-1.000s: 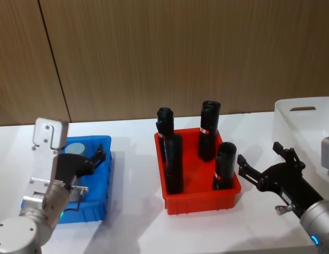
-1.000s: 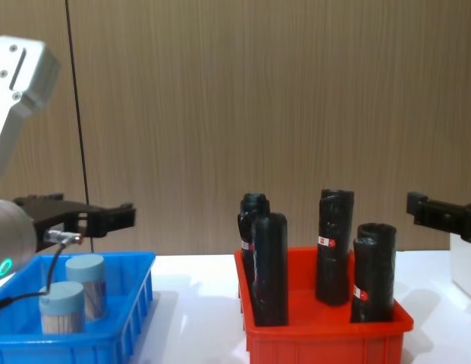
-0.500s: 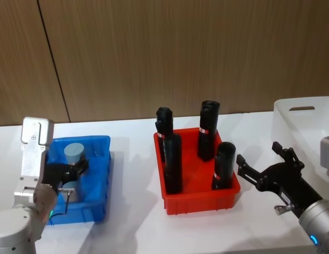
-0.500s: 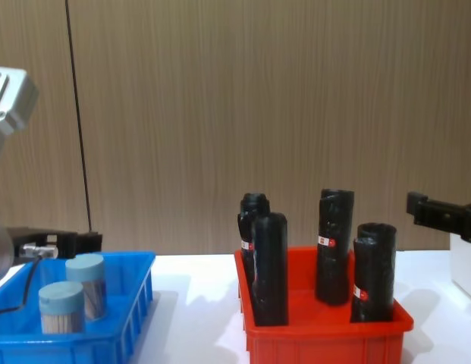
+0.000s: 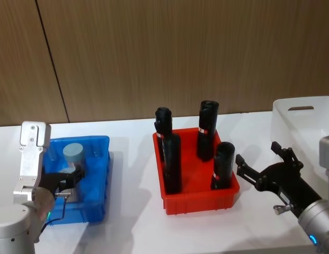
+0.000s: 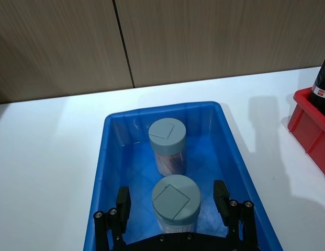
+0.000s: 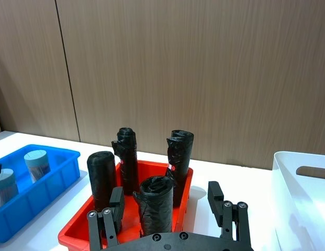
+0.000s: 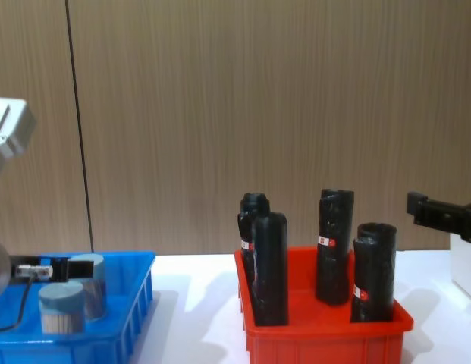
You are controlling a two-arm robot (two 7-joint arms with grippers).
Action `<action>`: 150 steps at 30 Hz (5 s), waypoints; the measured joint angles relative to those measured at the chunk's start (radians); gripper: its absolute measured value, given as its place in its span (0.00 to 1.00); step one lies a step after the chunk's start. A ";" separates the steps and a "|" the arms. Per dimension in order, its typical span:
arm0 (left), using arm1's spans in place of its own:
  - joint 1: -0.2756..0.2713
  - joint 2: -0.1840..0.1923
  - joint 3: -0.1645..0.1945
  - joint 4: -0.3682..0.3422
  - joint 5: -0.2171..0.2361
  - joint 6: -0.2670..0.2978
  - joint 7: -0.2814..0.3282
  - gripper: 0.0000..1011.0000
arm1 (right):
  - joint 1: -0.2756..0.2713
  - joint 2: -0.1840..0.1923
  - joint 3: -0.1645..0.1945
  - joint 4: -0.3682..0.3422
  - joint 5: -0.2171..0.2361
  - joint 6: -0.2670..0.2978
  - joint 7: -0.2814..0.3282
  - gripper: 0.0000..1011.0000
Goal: Pick the cotton swabs from the blue box and place them into the white box.
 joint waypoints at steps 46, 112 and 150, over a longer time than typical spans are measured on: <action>-0.098 -0.056 -0.010 0.258 0.044 -0.047 -0.133 0.66 | 0.000 0.000 0.000 0.000 0.000 0.000 0.000 0.99; -0.090 0.021 -0.032 -0.079 0.046 -0.060 -0.722 0.66 | 0.000 0.000 0.000 0.000 0.000 0.000 0.000 0.99; -0.217 -0.023 0.016 0.122 0.033 -0.078 -1.079 0.66 | 0.000 0.000 0.000 0.000 0.000 0.000 0.000 0.99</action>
